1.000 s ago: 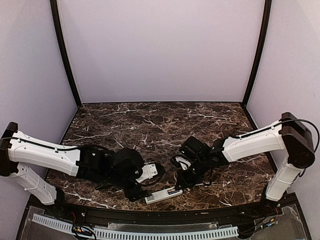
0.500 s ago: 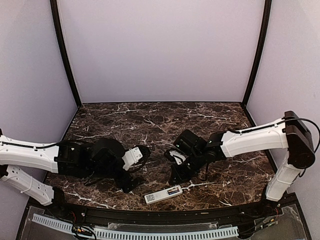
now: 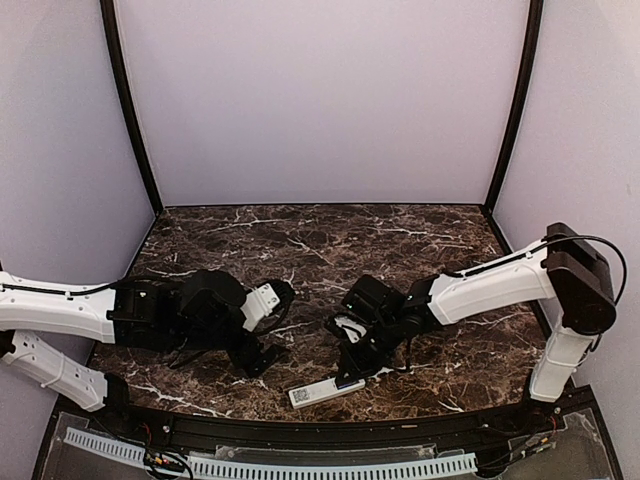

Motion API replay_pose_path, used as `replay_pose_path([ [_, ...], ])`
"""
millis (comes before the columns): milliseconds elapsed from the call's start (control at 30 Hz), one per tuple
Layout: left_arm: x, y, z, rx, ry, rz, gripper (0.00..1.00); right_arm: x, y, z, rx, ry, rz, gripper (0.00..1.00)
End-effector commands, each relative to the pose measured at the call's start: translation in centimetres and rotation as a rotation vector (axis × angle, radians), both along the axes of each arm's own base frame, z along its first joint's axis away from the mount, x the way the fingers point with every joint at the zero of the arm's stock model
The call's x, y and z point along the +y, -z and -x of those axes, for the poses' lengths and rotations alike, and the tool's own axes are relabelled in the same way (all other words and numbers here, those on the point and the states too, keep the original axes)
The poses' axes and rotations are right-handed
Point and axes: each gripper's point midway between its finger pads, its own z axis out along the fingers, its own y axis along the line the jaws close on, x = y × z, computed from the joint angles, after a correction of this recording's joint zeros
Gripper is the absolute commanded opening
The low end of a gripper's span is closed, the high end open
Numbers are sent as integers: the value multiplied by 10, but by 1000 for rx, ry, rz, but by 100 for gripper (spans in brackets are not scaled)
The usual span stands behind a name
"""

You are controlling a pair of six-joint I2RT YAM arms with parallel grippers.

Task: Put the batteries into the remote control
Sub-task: Press the battery in the battery compartment.

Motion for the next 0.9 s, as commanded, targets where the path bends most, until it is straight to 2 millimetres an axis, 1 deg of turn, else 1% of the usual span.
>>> replay_pose_path([
  [0,4,4,-3,1,-22,-14,97,-4,-14,-6,-57,0,42,0],
  [133,5,4,-4,0,-28,-16,97,5,-39,-10,-88,-10,-5,0],
  [233,7,4,-3,3,-32,-13,97,3,-45,-13,-103,8,-3,0],
  [300,8,4,-3,4,-32,-11,97,-1,-41,-11,-98,15,10,0],
  [433,8,5,-3,2,-34,-13,97,-3,-28,-3,-57,20,11,0],
  [600,8,7,-4,2,-39,-20,97,-13,0,5,-14,33,52,0],
  [667,8,7,-4,3,-40,-22,97,-16,7,8,-4,34,70,0],
  [733,9,6,-4,4,-42,-22,97,-17,7,7,-4,34,71,0],
  [867,9,6,-4,7,-50,-18,97,-11,-13,-1,-55,30,55,0],
])
